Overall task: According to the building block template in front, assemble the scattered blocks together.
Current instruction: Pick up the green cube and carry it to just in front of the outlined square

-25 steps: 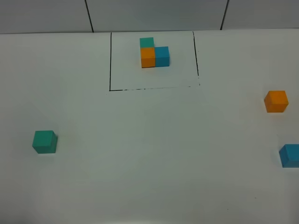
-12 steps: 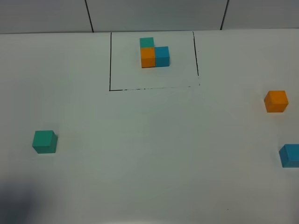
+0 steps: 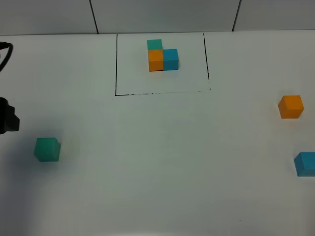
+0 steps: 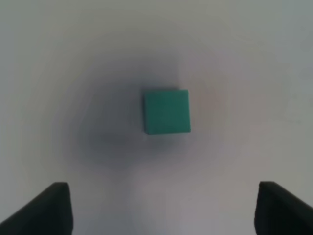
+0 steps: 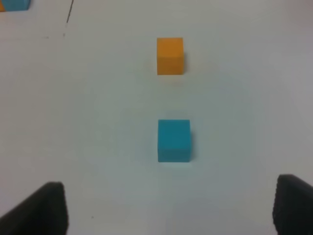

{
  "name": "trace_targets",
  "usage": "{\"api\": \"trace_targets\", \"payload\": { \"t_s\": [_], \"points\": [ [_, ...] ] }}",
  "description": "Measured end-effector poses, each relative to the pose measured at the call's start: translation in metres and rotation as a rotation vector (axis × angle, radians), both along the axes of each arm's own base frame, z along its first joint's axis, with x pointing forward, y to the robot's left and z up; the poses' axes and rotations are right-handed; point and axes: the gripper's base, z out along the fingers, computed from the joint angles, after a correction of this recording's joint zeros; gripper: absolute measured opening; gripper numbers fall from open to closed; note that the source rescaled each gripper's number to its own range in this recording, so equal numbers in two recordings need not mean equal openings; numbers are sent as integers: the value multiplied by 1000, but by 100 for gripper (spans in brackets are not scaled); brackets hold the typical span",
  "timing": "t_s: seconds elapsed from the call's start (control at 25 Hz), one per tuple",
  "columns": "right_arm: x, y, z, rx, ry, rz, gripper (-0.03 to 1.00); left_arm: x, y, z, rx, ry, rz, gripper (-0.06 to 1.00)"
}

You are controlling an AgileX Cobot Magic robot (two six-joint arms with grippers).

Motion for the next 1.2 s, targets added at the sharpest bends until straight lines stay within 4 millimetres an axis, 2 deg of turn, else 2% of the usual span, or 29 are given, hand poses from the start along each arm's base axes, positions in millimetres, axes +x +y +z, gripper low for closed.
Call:
{"api": "trace_targets", "payload": {
  "t_s": [0.24,0.44,0.64,0.88,1.2],
  "points": [
    [0,0,0,0,0,0,72,41,-4,-44,15,194,-9,69],
    [0,0,0,0,0,0,72,56,-17,-75,27,263,-54,69],
    [0,0,0,0,0,0,72,65,-20,-88,29,248,-61,72],
    [0,0,0,0,0,0,72,72,-21,-104,30,266,-56,90],
    [0,0,0,0,0,0,72,78,-21,-128,24,322,-10,92]
  ]
}}
